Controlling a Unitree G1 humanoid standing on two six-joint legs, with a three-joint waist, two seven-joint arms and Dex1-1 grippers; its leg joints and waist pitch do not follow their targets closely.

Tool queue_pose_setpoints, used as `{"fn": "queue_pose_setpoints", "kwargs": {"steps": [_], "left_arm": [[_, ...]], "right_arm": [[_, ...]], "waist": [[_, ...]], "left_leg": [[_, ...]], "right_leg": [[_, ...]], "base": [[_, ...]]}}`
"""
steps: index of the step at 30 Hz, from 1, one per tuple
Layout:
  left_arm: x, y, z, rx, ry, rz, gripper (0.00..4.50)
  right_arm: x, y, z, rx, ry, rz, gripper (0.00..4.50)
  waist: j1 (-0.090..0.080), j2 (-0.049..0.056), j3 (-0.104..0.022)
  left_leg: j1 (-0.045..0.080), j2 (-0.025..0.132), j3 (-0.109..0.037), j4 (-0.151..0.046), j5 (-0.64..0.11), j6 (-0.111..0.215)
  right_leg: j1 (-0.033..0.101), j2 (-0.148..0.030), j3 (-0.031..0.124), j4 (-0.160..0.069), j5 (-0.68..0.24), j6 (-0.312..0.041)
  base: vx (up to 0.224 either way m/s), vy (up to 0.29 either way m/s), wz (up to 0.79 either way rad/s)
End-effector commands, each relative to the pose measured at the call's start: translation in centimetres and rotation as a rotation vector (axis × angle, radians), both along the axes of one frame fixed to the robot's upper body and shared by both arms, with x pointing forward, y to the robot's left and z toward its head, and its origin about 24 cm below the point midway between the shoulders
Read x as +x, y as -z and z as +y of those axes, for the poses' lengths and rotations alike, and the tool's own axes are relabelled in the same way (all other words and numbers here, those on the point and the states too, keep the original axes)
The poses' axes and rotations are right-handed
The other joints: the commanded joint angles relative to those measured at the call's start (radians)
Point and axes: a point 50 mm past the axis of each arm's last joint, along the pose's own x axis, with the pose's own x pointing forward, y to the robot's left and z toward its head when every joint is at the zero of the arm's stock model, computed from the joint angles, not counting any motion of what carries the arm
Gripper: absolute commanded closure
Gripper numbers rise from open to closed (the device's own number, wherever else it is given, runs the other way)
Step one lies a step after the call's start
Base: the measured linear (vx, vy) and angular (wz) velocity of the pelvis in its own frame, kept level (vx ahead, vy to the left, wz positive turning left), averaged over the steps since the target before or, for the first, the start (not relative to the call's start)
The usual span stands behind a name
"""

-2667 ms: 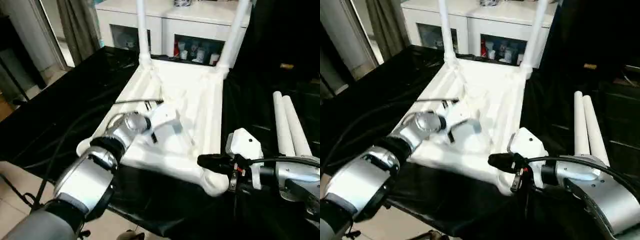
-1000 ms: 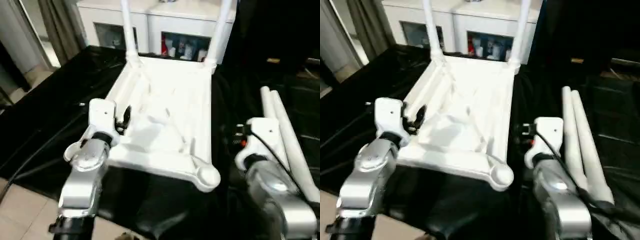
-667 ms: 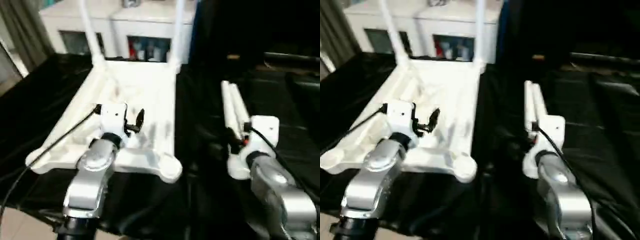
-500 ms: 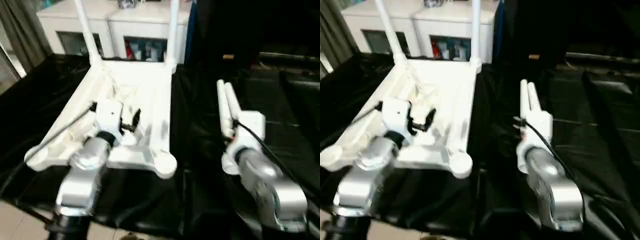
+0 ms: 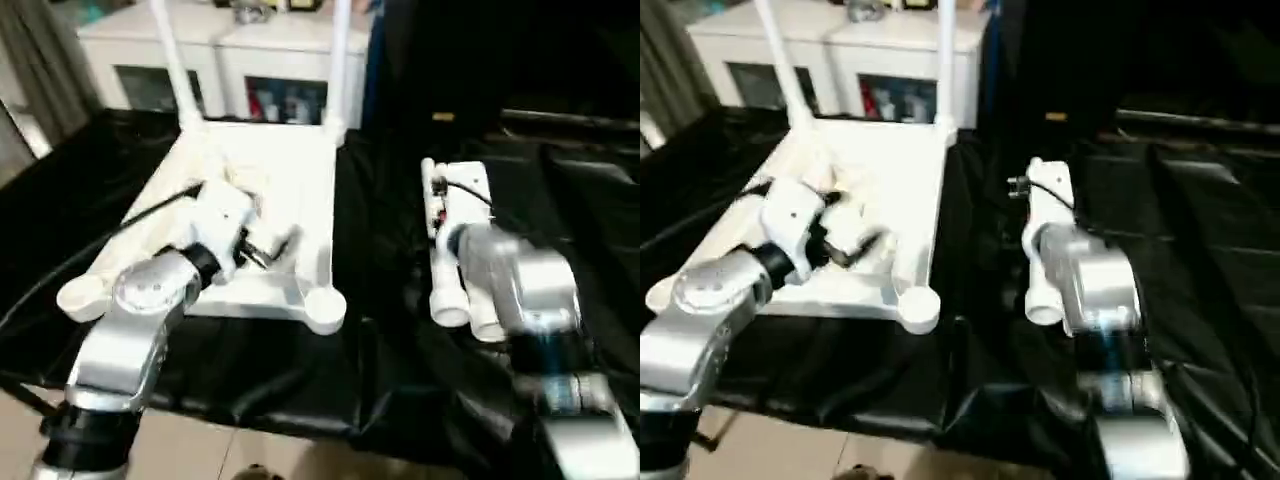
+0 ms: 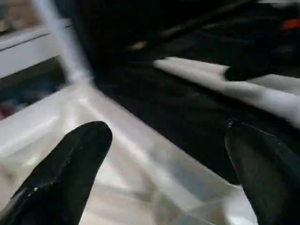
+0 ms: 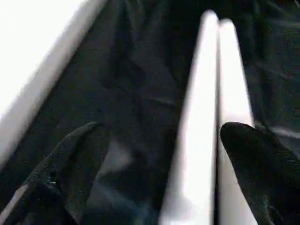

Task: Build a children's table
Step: Pick table leg

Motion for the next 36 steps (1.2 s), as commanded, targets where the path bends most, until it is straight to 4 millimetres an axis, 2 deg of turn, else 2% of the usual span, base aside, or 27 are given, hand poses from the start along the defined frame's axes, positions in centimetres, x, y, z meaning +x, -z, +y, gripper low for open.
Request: {"fn": "queue_pose_setpoints", "kwargs": {"steps": [1, 2, 3, 5, 8, 11, 12, 14, 16, 19, 21, 23, 24, 25, 27, 29, 30, 36], "left_arm": [[-0.8, 0.2, -0.5, 0.016, 0.093, 0.034, 0.00], [-1.0, 0.3, -0.6, 0.019, 0.108, 0.043, 0.00], [-1.2, 0.3, -0.8, 0.021, 0.129, 0.057, 0.00], [-1.3, 0.3, -0.9, 0.016, 0.131, 0.063, 0.00], [-1.3, 0.3, -0.9, 0.015, 0.128, 0.067, 0.00], [-1.4, 0.4, -0.9, 0.027, 0.139, 0.075, 0.00], [-1.4, 0.4, -0.8, 0.028, 0.141, 0.076, 0.00], [-1.4, 0.4, -0.8, 0.028, 0.142, 0.076, 0.00], [-1.5, 0.3, -0.8, 0.032, 0.142, 0.076, 0.00], [-1.5, 0.2, -0.8, 0.033, 0.144, 0.074, 0.00], [-1.5, 0.1, -0.8, 0.033, 0.149, 0.074, 0.00], [-1.6, 0.1, -0.8, 0.034, 0.162, 0.077, 0.00], [-1.6, 0.1, -0.9, 0.034, 0.168, 0.078, 0.00], [-1.6, 0.1, -0.9, 0.034, 0.173, 0.078, 0.00], [-1.7, -0.1, -1.1, 0.027, 0.192, 0.084, 0.00], [-1.8, -0.1, -1.1, 0.025, 0.200, 0.089, 0.00], [-1.9, -0.1, -1.2, 0.026, 0.210, 0.093, 0.00], [-2.4, -0.1, -1.2, 0.041, 0.251, 0.113, 0.00]], "right_arm": [[0.2, 0.4, -0.5, -0.035, 0.036, 0.036, 0.23], [0.3, 0.4, -0.6, -0.037, 0.043, 0.044, 0.23], [0.3, 0.7, -0.8, -0.034, 0.056, 0.070, 0.23], [0.2, 1.0, -0.9, -0.011, 0.065, 0.102, 0.23], [0.1, 1.6, -0.8, 0.031, 0.062, 0.137, 0.23], [0.0, 2.1, -0.7, 0.069, 0.052, 0.182, 0.23], [0.0, 2.1, -0.6, 0.076, 0.050, 0.191, 0.23], [0.0, 2.1, -0.7, 0.070, 0.049, 0.193, 0.23], [0.1, 2.1, -0.5, 0.096, 0.045, 0.209, 0.23], [0.1, 2.1, -0.2, 0.134, 0.035, 0.219, 0.23], [0.1, 2.0, 0.0, 0.153, 0.026, 0.228, 0.23], [-0.1, 2.0, 0.2, 0.173, 0.014, 0.244, 0.23], [-0.1, 2.0, 0.2, 0.182, 0.009, 0.250, 0.23], [-0.2, 2.0, 0.3, 0.186, 0.004, 0.254, 0.48], [-0.2, 2.0, 0.4, 0.193, -0.006, 0.260, 0.56], [-0.3, 2.0, 0.5, 0.197, -0.008, 0.264, 0.62], [-0.4, 2.1, 0.5, 0.204, -0.011, 0.275, 0.77], [-1.0, 2.8, 1.0, 0.219, -0.047, 0.345, 1.24]], "waist": [[0.000, -0.002, -0.052], [0.000, -0.002, -0.052], [0.001, -0.012, -0.054], [0.003, -0.012, -0.057], [0.003, -0.014, -0.057], [0.003, -0.017, -0.062], [0.005, -0.017, -0.066], [0.006, -0.015, -0.068], [0.008, -0.017, -0.076], [0.009, -0.016, -0.085], [0.011, -0.016, -0.090], [0.010, -0.014, -0.086], [0.012, -0.014, -0.083], [0.013, -0.013, -0.081], [0.018, -0.012, -0.076], [0.022, -0.009, -0.074], [0.026, -0.011, -0.073], [0.031, -0.014, -0.071]], "left_leg": [[0.014, 0.088, -0.044, -0.100, -0.366, -0.062], [0.014, 0.088, -0.044, -0.100, -0.366, -0.062], [0.014, 0.089, -0.034, -0.098, -0.306, -0.051], [0.023, 0.088, -0.022, -0.091, -0.284, -0.044], [0.016, 0.089, -0.017, -0.092, -0.259, -0.035], [0.008, 0.087, -0.014, -0.088, -0.199, -0.019], [0.004, 0.087, -0.010, -0.083, -0.145, -0.006], [0.001, 0.087, -0.007, -0.079, -0.106, 0.001], [0.001, 0.084, -0.004, -0.074, -0.023, 0.024], [-0.002, 0.083, -0.002, -0.070, 0.044, 0.060], [-0.003, 0.082, 0.000, -0.063, 0.073, 0.081], [-0.003, 0.084, 0.002, -0.064, 0.057, 0.091], [-0.002, 0.086, 0.003, -0.067, 0.022, 0.083], [-0.001, 0.088, 0.003, -0.068, 0.005, 0.077], [0.004, 0.091, 0.005, -0.073, -0.058, 0.038], [0.007, 0.090, 0.006, -0.074, -0.080, 0.025], [0.009, 0.090, 0.007, -0.076, -0.107, 0.008], [0.008, 0.089, 0.005, -0.079, -0.140, -0.014]], "right_leg": [[0.029, -0.122, 0.079, -0.092, -0.358, -0.106], [0.029, -0.122, 0.079, -0.092, -0.358, -0.106], [0.029, -0.122, 0.085, -0.084, -0.317, -0.127], [0.020, -0.120, 0.091, -0.086, -0.329, -0.137], [0.022, -0.115, 0.094, -0.084, -0.319, -0.133], [0.027, -0.112, 0.094, -0.076, -0.259, -0.147], [0.030, -0.113, 0.096, -0.070, -0.202, -0.162], [0.034, -0.111, 0.094, -0.066, -0.156, -0.172], [0.039, -0.104, 0.091, -0.051, -0.020, -0.196], [0.044, -0.101, 0.090, -0.036, 0.111, -0.223], [0.042, -0.099, 0.088, -0.032, 0.160, -0.234], [0.038, -0.098, 0.087, -0.035, 0.139, -0.243], [0.038, -0.100, 0.087, -0.041, 0.089, -0.242], [0.037, -0.101, 0.088, -0.043, 0.064, -0.240], [0.035, -0.102, 0.089, -0.054, -0.040, -0.219], [0.032, -0.101, 0.090, -0.059, -0.081, -0.207], [0.030, -0.101, 0.091, -0.063, -0.131, -0.186], [0.026, -0.101, 0.091, -0.071, -0.207, -0.149]], "base": [[0.000, 0.000, 0.00], [0.000, 0.000, 0.00], [0.000, 0.000, 0.00], [0.000, 0.000, 0.00], [0.000, 0.000, 0.00], [0.037, -0.015, -0.02], [0.060, -0.026, -0.03], [0.068, -0.030, -0.02], [0.068, -0.023, -0.02], [0.039, -0.004, -0.01], [0.000, 0.000, 0.00], [0.000, 0.000, 0.00], [0.000, 0.000, 0.00], [0.000, 0.000, 0.00], [0.000, 0.000, 0.00], [0.000, 0.000, 0.00], [0.000, 0.000, 0.00], [0.000, 0.000, 0.00]]}}
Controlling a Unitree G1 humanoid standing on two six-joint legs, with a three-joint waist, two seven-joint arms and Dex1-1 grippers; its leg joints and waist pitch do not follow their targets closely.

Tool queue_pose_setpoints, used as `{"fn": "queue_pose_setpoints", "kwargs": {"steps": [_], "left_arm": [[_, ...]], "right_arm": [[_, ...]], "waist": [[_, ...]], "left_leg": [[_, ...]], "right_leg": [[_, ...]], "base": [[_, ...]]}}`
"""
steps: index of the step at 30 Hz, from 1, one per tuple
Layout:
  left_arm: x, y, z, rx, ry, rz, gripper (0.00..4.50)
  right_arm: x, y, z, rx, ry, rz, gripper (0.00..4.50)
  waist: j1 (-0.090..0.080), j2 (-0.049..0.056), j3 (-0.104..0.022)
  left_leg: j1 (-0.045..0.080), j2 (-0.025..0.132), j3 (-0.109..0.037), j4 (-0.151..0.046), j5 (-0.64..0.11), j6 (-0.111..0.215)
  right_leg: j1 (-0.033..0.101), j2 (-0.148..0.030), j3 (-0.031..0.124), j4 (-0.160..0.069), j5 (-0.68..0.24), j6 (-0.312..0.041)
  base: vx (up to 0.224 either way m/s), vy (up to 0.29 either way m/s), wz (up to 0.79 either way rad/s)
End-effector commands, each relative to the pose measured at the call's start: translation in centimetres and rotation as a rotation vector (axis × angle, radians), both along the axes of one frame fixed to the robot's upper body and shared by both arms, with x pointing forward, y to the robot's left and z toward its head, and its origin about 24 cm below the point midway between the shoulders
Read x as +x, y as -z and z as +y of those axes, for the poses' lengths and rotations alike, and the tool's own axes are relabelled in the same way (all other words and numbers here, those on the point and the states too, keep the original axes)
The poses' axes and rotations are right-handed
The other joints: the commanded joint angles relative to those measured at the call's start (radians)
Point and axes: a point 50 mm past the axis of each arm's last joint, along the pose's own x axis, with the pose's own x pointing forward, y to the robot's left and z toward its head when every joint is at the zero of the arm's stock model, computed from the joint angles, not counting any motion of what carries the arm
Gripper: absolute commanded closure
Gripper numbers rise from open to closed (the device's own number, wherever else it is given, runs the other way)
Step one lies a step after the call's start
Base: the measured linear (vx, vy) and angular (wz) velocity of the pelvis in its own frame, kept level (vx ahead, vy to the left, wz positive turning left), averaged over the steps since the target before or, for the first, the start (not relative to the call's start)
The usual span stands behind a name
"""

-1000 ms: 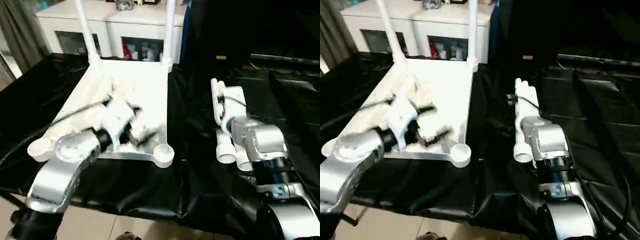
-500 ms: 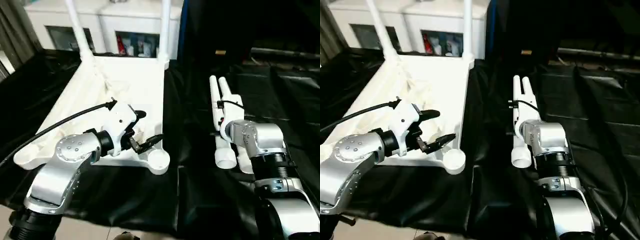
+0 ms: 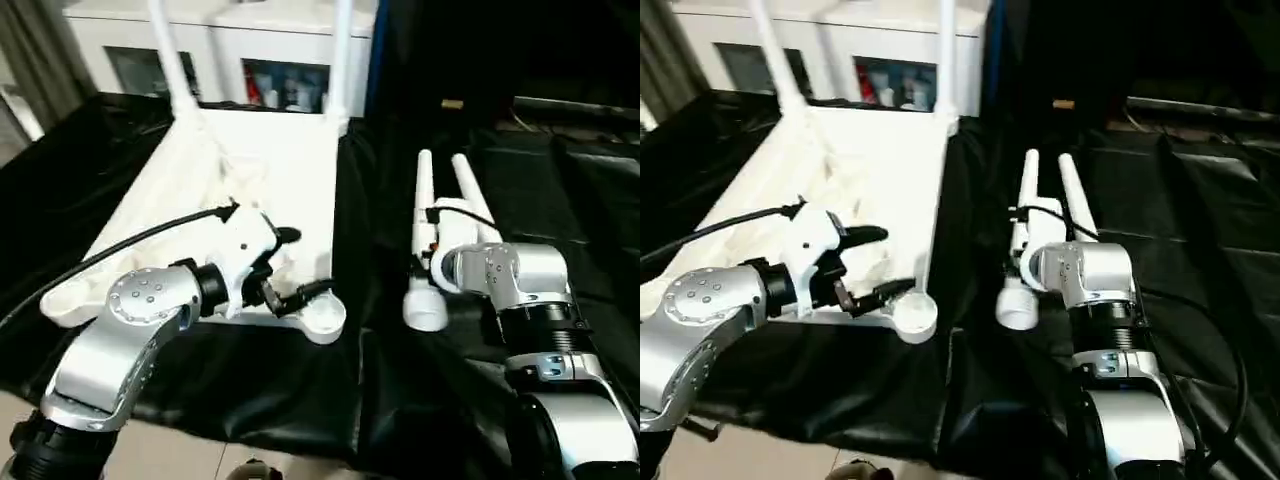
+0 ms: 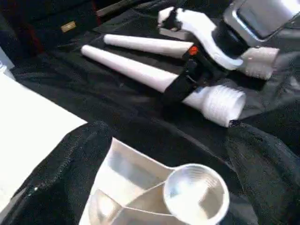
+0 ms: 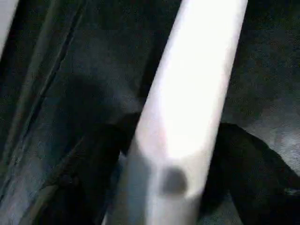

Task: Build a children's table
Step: Pick table leg

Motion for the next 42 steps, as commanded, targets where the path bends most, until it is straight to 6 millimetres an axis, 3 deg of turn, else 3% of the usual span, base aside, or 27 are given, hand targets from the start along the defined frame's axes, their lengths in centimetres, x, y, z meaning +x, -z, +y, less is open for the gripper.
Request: {"fn": "queue_pose_setpoints", "kwargs": {"steps": [1, 7, 15, 24, 27, 30, 31, 32, 33, 34, 38, 42], "left_arm": [[-0.4, 0.0, -0.2, 0.010, 0.026, 0.008, 0.00], [-0.5, -0.1, 0.1, 0.015, 0.029, 0.015, 0.00], [-0.5, -0.1, 0.1, 0.020, 0.024, 0.019, 0.00], [-0.2, -0.2, 0.3, 0.017, -0.002, 0.001, 0.00], [0.8, -0.8, 0.4, -0.017, -0.090, -0.024, 0.00], [2.2, -1.5, 0.2, -0.090, -0.194, -0.046, 0.00], [3.5, -2.3, -0.4, -0.223, -0.292, -0.037, 0.00], [3.9, -2.5, -0.6, -0.269, -0.320, -0.028, 0.00], [4.3, -2.8, -1.3, -0.371, -0.350, 0.017, 0.00], [4.6, -3.0, -2.4, -0.477, -0.346, 0.083, 0.00], [4.7, -3.7, -4.4, -0.596, -0.268, 0.154, 0.00], [5.4, -5.1, -6.5, -0.695, -0.189, 0.202, 0.00]], "right_arm": [[-0.2, 0.0, 0.2, 0.011, -0.012, 0.012, 1.31], [-0.2, 0.2, 0.3, 0.049, -0.009, 0.031, 1.85], [-0.2, 0.3, 0.2, 0.058, 0.001, 0.033, 2.53], [-0.3, -0.2, -0.5, 0.084, 0.045, -0.001, 2.64], [-0.3, -2.2, -0.8, 0.152, 0.036, -0.159, 2.64], [-0.9, -3.8, -1.1, 0.209, -0.018, -0.337, 2.64], [-2.0, -5.3, -0.9, 0.275, -0.128, -0.487, 2.64], [-2.4, -5.8, -0.7, 0.297, -0.171, -0.530, 2.64], [-3.5, -6.6, -0.3, 0.367, -0.269, -0.590, 2.64], [-4.7, -7.2, 0.0, 0.455, -0.346, -0.629, 2.64], [-6.1, -7.6, 0.0, 0.541, -0.416, -0.644, 2.64], [-7.5, -7.9, 0.4, 0.590, -0.492, -0.668, 2.64]], "waist": [[0.004, -0.001, -0.072], [0.004, -0.003, -0.071], [0.006, -0.002, -0.077], [0.007, -0.004, -0.077], [0.011, -0.006, -0.079], [0.019, -0.009, -0.077], [0.025, -0.007, -0.081], [0.028, -0.010, -0.080], [0.041, -0.004, -0.083], [0.041, -0.010, -0.087], [0.046, -0.011, -0.087], [0.051, -0.009, -0.087]], "left_leg": [[0.019, 0.076, -0.029, -0.070, -0.167, -0.024], [0.018, 0.074, -0.030, -0.071, -0.178, -0.028], [0.015, 0.073, -0.030, -0.068, -0.149, -0.025], [0.015, 0.072, -0.028, -0.067, -0.144, -0.023], [0.017, 0.075, -0.028, -0.066, -0.137, -0.021], [0.012, 0.072, -0.024, -0.067, -0.130, -0.004], [0.017, 0.075, -0.025, -0.065, -0.132, -0.002], [0.015, 0.074, -0.022, -0.062, -0.132, 0.004], [0.018, 0.079, -0.025, -0.059, -0.137, 0.014], [0.007, 0.078, -0.026, -0.058, -0.118, 0.030], [0.003, 0.074, -0.027, -0.054, -0.110, 0.063], [0.009, 0.073, -0.027, -0.056, -0.130, 0.058]], "right_leg": [[0.055, -0.105, 0.076, -0.083, -0.261, -0.140], [0.052, -0.105, 0.075, -0.090, -0.317, -0.113], [0.054, -0.103, 0.074, -0.082, -0.258, -0.124], [0.054, -0.103, 0.074, -0.083, -0.260, -0.123], [0.054, -0.102, 0.075, -0.082, -0.249, -0.104], [0.056, -0.100, 0.074, -0.087, -0.241, -0.090], [0.056, -0.103, 0.074, -0.087, -0.246, -0.085], [0.058, -0.103, 0.074, -0.090, -0.245, -0.080], [0.057, -0.108, 0.074, -0.093, -0.238, -0.084], [0.067, -0.108, 0.070, -0.084, -0.207, -0.100], [0.061, -0.106, 0.066, -0.092, -0.229, -0.112], [0.057, -0.102, 0.061, -0.108, -0.324, -0.077]], "base": [[0.000, 0.000, 0.00], [0.000, 0.000, 0.00], [0.000, 0.000, 0.00], [0.000, 0.000, 0.00], [0.000, 0.000, 0.00], [0.000, 0.000, 0.00], [0.000, 0.000, 0.00], [0.000, 0.000, 0.00], [0.000, 0.000, 0.00], [0.000, 0.000, 0.00], [0.000, 0.000, 0.00], [0.000, 0.000, 0.00]]}}
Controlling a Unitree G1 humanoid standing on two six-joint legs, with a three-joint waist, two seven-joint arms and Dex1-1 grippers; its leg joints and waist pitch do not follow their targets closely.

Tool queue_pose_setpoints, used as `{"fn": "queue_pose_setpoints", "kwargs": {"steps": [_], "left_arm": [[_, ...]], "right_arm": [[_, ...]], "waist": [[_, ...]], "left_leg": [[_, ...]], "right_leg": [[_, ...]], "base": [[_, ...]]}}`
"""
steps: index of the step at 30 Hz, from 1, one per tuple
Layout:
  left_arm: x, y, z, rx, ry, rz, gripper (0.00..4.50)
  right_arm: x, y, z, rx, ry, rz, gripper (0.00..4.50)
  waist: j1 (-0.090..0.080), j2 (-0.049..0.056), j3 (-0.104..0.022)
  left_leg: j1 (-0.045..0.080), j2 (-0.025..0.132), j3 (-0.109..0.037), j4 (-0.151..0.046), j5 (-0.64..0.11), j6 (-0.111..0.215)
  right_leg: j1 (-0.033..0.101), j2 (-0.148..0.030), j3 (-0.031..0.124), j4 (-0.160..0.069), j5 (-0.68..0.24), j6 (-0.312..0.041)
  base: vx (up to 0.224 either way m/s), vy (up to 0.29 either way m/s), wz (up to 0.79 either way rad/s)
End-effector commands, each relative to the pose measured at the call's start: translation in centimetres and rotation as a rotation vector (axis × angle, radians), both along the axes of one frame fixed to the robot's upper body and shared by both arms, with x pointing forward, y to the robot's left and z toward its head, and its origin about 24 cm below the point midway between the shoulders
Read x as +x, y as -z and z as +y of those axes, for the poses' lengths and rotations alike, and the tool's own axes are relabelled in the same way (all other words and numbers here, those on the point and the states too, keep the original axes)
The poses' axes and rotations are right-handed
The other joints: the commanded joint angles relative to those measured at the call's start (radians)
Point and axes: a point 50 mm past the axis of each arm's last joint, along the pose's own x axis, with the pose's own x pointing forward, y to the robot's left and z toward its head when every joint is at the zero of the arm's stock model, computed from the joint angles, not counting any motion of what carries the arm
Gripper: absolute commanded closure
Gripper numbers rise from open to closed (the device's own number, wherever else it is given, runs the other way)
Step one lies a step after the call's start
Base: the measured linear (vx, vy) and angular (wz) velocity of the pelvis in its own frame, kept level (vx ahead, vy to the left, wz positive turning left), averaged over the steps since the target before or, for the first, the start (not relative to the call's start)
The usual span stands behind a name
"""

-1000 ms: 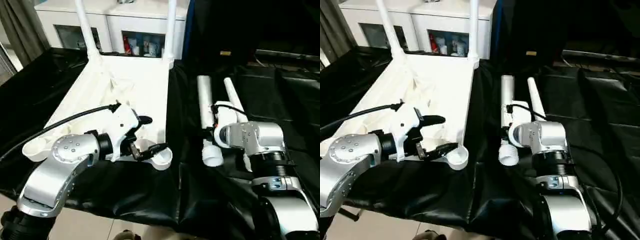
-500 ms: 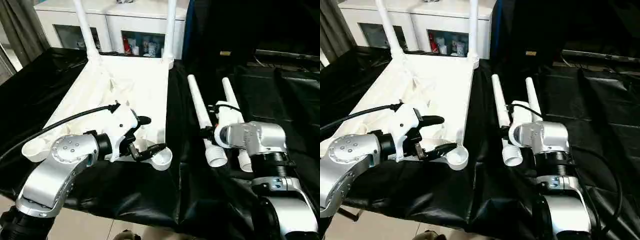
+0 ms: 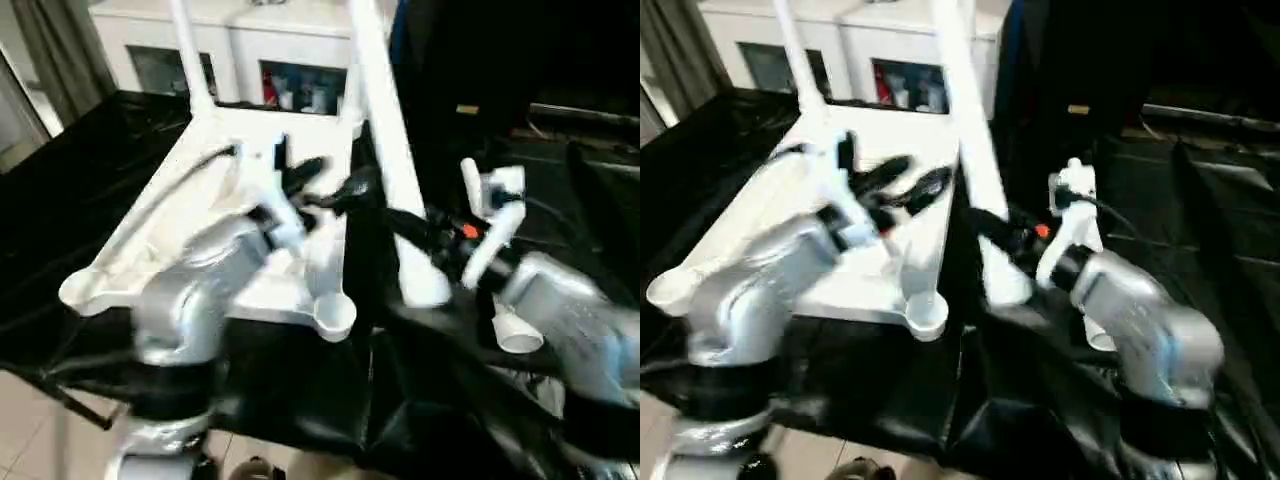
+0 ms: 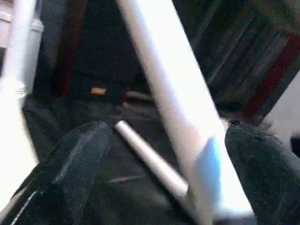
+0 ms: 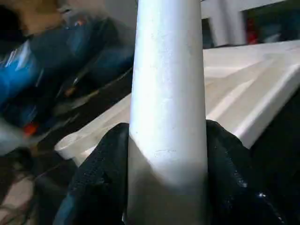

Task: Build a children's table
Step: Pick table leg

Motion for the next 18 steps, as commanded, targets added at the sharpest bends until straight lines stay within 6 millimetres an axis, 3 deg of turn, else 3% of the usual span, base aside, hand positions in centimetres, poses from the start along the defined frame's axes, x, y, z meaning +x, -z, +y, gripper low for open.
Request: {"fn": "queue_pose_setpoints", "kwargs": {"steps": [1, 4, 14, 18], "left_arm": [[0.49, -0.69, -0.58, -0.025, 0.014, 0.019, 0.00], [0.87, -0.87, -0.91, -0.037, 0.015, 0.043, 0.00], [0.68, -1.01, -0.75, -0.098, 0.033, 0.102, 0.00], [0.45, -1.12, -0.81, -0.120, 0.046, 0.114, 0.36]], "right_arm": [[-0.78, -0.92, 0.30, 0.026, -0.057, -0.060, 2.64], [-1.23, -0.90, 0.48, 0.026, -0.089, -0.075, 2.64], [-1.10, -0.56, 0.91, -0.021, -0.076, -0.078, 2.64], [-1.08, -0.47, 1.14, -0.023, -0.078, -0.075, 2.64]], "waist": [[0.007, -0.009, -0.082], [0.006, -0.005, -0.081], [0.005, -0.008, -0.082], [0.006, -0.010, -0.084]], "left_leg": [[0.014, 0.068, -0.031, -0.058, -0.142, 0.047], [0.019, 0.075, -0.037, -0.064, -0.168, 0.039], [0.015, 0.071, -0.035, -0.063, -0.166, 0.034], [0.013, 0.071, -0.035, -0.062, -0.152, 0.038]], "right_leg": [[0.055, -0.100, 0.061, -0.108, -0.348, -0.067], [0.054, -0.102, 0.058, -0.113, -0.370, -0.053], [0.052, -0.105, 0.058, -0.116, -0.381, -0.043], [0.055, -0.106, 0.059, -0.112, -0.360, -0.047]], "base": [[0.000, 0.000, 0.00], [0.000, 0.000, 0.00], [0.000, 0.000, 0.00], [0.000, 0.000, 0.00]]}}
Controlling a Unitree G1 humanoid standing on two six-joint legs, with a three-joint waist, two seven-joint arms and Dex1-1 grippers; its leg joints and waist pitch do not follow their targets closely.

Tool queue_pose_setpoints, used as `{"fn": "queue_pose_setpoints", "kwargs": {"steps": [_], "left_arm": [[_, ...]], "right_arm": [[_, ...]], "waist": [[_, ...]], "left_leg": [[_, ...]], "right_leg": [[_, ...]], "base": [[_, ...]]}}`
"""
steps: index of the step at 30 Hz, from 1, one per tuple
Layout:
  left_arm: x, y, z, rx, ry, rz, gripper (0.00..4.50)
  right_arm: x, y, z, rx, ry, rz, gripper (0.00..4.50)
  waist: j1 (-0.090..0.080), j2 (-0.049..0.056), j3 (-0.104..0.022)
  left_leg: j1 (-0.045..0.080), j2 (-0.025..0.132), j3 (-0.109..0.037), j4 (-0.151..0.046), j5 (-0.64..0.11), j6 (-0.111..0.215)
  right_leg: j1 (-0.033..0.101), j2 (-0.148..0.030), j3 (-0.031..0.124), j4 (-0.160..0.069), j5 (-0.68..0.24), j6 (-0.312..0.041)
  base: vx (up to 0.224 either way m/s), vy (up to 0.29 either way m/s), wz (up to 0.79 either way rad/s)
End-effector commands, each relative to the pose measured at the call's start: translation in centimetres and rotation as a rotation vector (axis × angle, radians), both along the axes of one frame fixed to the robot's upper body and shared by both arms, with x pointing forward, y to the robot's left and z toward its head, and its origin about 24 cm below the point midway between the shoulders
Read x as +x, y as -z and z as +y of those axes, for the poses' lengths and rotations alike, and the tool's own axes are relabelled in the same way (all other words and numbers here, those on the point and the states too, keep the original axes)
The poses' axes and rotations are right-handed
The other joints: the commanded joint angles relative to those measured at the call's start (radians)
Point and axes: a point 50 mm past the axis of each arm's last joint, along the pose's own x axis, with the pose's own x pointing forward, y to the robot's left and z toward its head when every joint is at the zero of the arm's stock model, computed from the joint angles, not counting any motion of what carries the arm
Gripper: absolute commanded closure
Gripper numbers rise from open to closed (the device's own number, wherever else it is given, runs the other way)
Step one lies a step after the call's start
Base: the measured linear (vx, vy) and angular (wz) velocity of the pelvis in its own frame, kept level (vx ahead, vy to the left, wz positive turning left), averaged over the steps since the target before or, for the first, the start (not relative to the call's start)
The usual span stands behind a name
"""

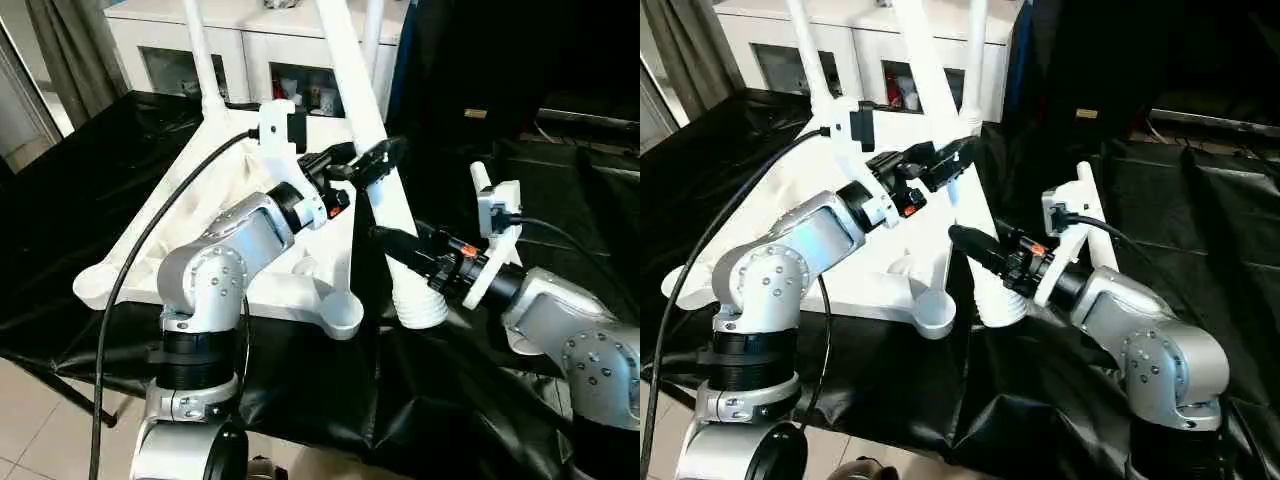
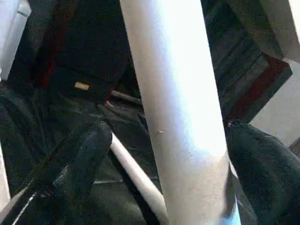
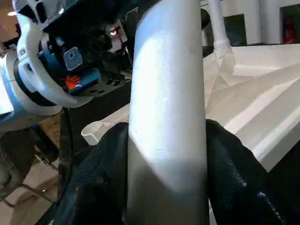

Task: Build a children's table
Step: Pick table leg

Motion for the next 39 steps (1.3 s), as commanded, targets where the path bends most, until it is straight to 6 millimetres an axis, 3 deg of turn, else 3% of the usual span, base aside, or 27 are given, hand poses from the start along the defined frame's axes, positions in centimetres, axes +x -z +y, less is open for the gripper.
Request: {"fn": "queue_pose_setpoints", "kwargs": {"steps": [1, 5, 15, 29, 31, 35, 36, 39], "left_arm": [[-0.3, -0.4, 0.0, -0.015, 0.003, -0.002, 0.41], [-0.3, -0.3, 0.0, -0.015, 0.002, 0.011, 0.77], [-0.5, -0.3, 0.0, -0.012, 0.003, 0.008, 1.61], [-0.2, -0.6, 0.0, -0.007, -0.018, -0.009, 2.40], [0.0, -0.9, -0.1, 0.044, -0.048, -0.039, 2.49], [0.1, -1.4, -0.7, 0.116, -0.084, -0.091, 2.52], [0.1, -1.5, -0.9, 0.133, -0.090, -0.103, 2.64], [0.4, -2.1, -1.2, 0.180, -0.157, -0.142, 2.67]], "right_arm": [[-0.1, -0.4, 0.2, -0.004, 0.001, -0.031, 2.64], [0.0, -0.3, 0.3, -0.008, 0.003, -0.029, 2.64], [0.1, -0.4, 0.3, -0.019, 0.004, -0.033, 2.64], [0.4, -0.4, 0.3, -0.068, 0.041, -0.057, 2.64], [0.9, -0.5, 0.3, -0.052, 0.089, -0.052, 1.94], [1.4, -0.4, 1.3, -0.216, 0.160, -0.135, 1.84], [1.5, -0.2, 1.6, -0.241, 0.174, -0.144, 1.55], [1.6, 0.5, 2.8, -0.317, 0.191, -0.137, 1.47]], "waist": [[0.003, -0.017, -0.081], [0.003, -0.016, -0.081], [0.001, -0.018, -0.078], [0.001, -0.018, -0.079], [0.000, -0.019, -0.079], [-0.004, -0.017, -0.079], [-0.005, -0.017, -0.078], [-0.005, -0.017, -0.079]], "left_leg": [[0.013, 0.070, -0.034, -0.062, -0.149, 0.037], [0.012, 0.071, -0.034, -0.061, -0.136, 0.044], [0.014, 0.069, -0.033, -0.063, -0.156, 0.033], [0.013, 0.069, -0.034, -0.063, -0.152, 0.031], [0.012, 0.069, -0.034, -0.063, -0.150, 0.032], [0.014, 0.071, -0.036, -0.066, -0.157, 0.012], [0.015, 0.070, -0.035, -0.066, -0.164, 0.008], [0.013, 0.071, -0.036, -0.066, -0.159, 0.011]], "right_leg": [[0.050, -0.106, 0.061, -0.101, -0.357, -0.056], [0.050, -0.104, 0.062, -0.100, -0.337, -0.058], [0.048, -0.104, 0.060, -0.108, -0.397, -0.028], [0.049, -0.104, 0.061, -0.106, -0.379, -0.028], [0.048, -0.102, 0.061, -0.104, -0.381, -0.023], [0.046, -0.100, 0.060, -0.105, -0.383, -0.007], [0.045, -0.102, 0.062, -0.105, -0.391, -0.003], [0.048, -0.103, 0.063, -0.102, -0.374, -0.012]], "base": [[0.000, 0.000, 0.00], [0.000, 0.000, 0.00], [0.000, 0.000, 0.00], [0.000, 0.000, 0.00], [0.000, 0.000, 0.00], [0.000, 0.000, 0.00], [0.000, 0.000, 0.00], [0.000, 0.000, 0.00]]}}
